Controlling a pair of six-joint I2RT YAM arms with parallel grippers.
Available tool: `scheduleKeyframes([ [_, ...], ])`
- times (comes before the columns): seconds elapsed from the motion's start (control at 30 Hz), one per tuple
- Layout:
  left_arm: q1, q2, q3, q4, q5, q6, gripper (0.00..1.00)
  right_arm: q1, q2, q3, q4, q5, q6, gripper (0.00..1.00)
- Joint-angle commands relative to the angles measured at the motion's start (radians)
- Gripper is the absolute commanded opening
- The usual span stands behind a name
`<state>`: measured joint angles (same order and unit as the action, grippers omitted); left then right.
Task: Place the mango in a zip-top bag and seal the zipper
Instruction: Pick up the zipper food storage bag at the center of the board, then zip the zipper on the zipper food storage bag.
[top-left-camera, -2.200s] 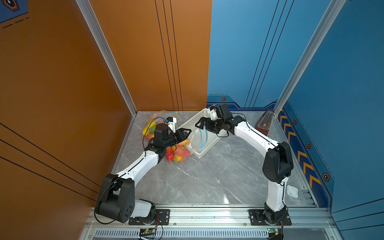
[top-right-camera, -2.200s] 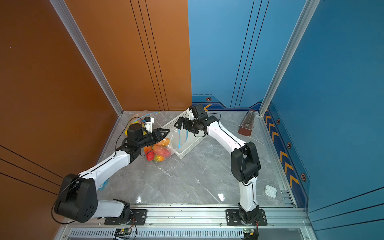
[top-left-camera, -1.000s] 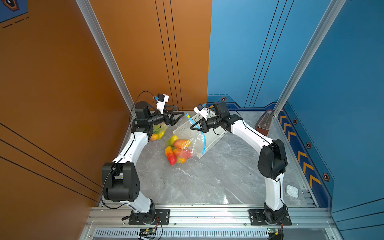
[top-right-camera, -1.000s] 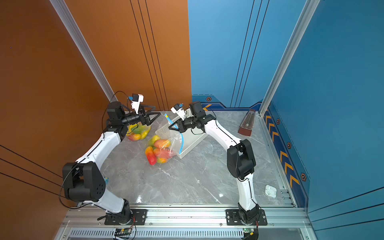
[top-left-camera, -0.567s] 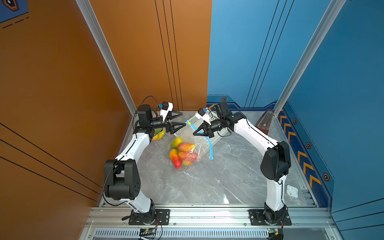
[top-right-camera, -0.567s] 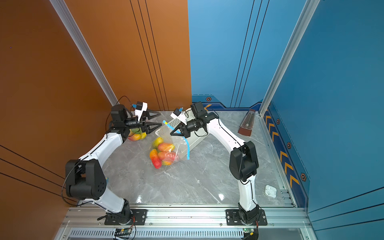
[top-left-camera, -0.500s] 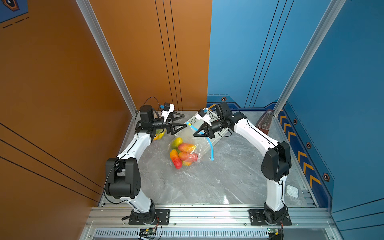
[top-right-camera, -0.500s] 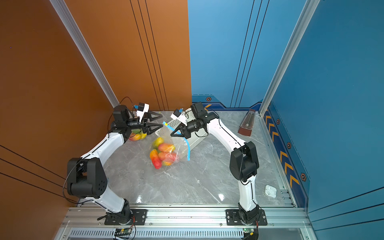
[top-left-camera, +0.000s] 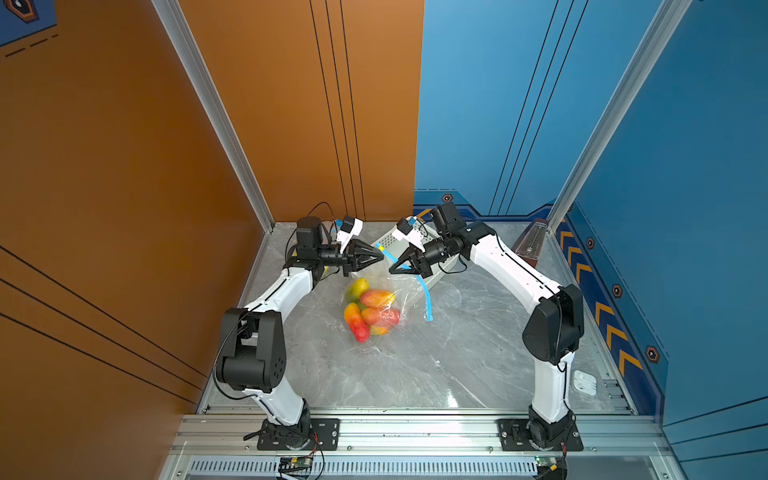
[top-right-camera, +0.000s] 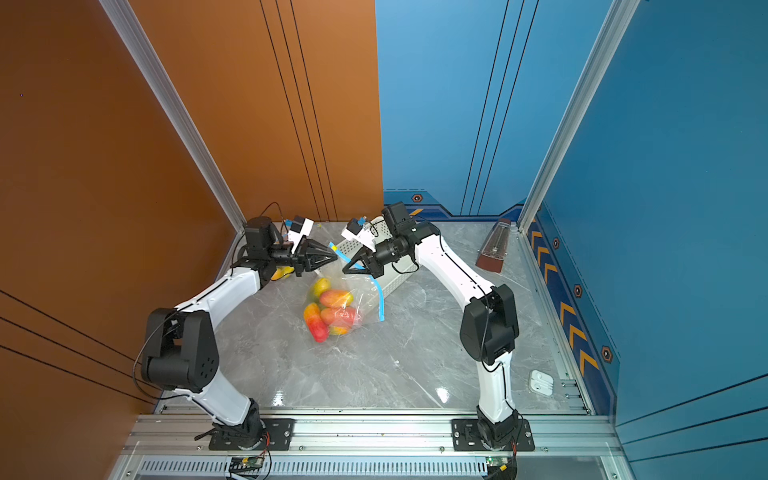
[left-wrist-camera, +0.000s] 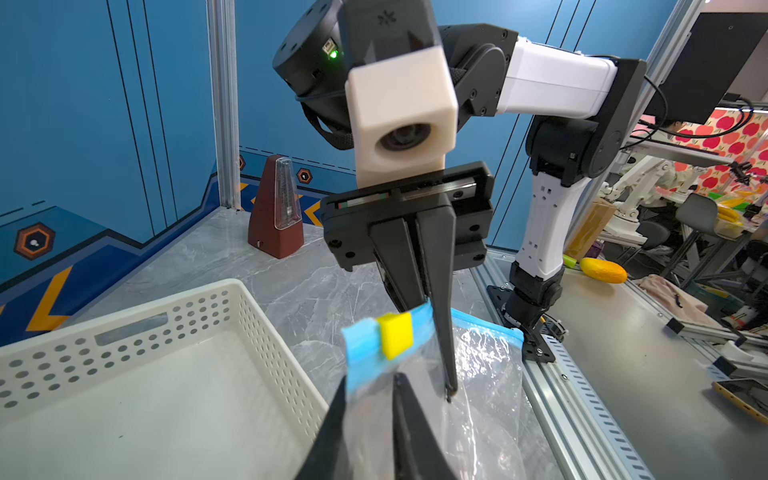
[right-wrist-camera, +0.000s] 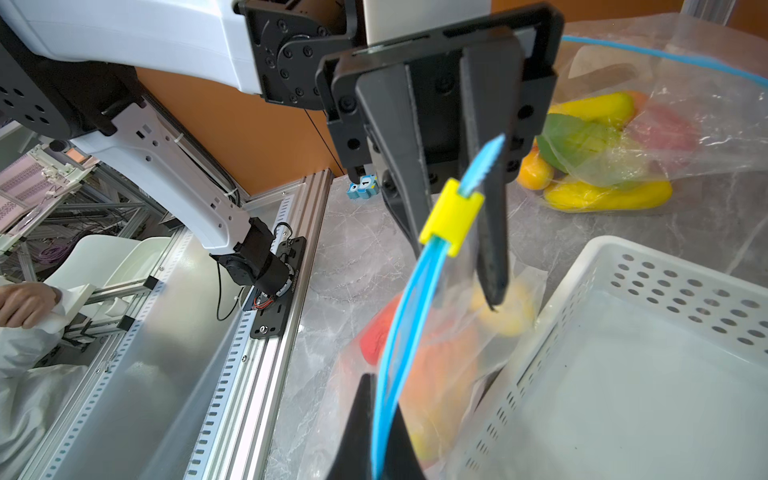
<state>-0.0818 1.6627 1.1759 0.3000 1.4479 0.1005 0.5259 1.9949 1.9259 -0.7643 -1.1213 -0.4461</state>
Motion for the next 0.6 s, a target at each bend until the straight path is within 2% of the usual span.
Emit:
scheduleKeyframes([
  [0.0, 0.000, -0.011, -0.013, 0.005, -0.007, 0.004, 0.00, -0.006, -0.022, 0.044, -0.016, 0.062, 0.062, 0.31],
  [0.07, 0.002, -0.015, -0.013, 0.004, -0.020, -0.005, 0.00, -0.004, -0.036, 0.051, -0.012, 0.076, 0.100, 0.32],
  [0.1, 0.002, -0.019, -0.016, 0.004, -0.027, -0.005, 0.00, -0.002, -0.048, 0.053, 0.006, 0.122, 0.165, 0.40],
  [0.17, 0.004, -0.035, -0.026, 0.004, -0.054, -0.007, 0.00, -0.005, -0.075, 0.055, 0.059, 0.231, 0.304, 0.48],
  [0.2, 0.007, -0.048, -0.035, 0.004, -0.064, -0.004, 0.00, -0.014, -0.088, 0.053, 0.102, 0.288, 0.409, 0.58],
  [0.23, 0.007, -0.062, -0.041, 0.004, -0.072, 0.000, 0.00, -0.020, -0.097, 0.041, 0.157, 0.285, 0.470, 0.59],
  [0.3, 0.003, -0.089, -0.056, 0.004, -0.094, 0.011, 0.00, -0.015, -0.095, 0.039, 0.238, 0.285, 0.565, 0.61],
  [0.43, -0.001, -0.113, -0.065, 0.004, -0.118, 0.012, 0.00, 0.019, -0.016, 0.146, 0.250, 0.220, 0.602, 0.50],
  [0.57, -0.001, -0.107, -0.058, 0.004, -0.141, 0.000, 0.00, 0.045, 0.050, 0.223, 0.250, 0.181, 0.622, 0.46],
])
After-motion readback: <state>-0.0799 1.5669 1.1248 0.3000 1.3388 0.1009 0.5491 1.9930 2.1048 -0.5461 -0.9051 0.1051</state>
